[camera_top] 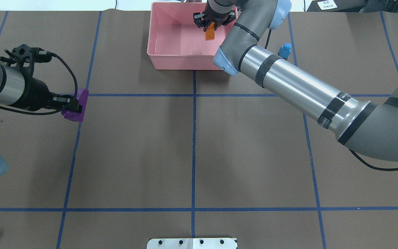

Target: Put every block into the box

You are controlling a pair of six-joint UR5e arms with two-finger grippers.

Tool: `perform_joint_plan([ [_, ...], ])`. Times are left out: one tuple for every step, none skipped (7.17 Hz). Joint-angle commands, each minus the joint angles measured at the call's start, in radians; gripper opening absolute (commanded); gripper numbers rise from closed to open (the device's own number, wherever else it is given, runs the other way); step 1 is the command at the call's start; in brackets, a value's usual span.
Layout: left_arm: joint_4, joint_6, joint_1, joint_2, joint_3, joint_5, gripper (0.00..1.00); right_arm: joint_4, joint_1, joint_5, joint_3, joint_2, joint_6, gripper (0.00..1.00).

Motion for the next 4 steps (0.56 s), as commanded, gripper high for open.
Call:
perform_joint_plan([
  [0.0,-0.115,-0.022,-0.128,0.045,-0.003,0.0,0.015,0.046,0.069,-0.017,0.026,0.046,1.0],
  [-0.003,-0.269,-0.029,-0.258,0.109,-0.001,0.0,-0.11,0.116,0.197,0.043,0.021,0.029,1.0],
  [-0.007,-0.373,-0.034,-0.382,0.181,0.005,0.0,-0.293,0.17,0.245,0.158,0.011,0.002,1.0],
  [-0.018,-0.431,-0.042,-0.496,0.285,0.012,0.0,-0.493,0.203,0.247,0.262,-0.015,-0.1,1.0],
])
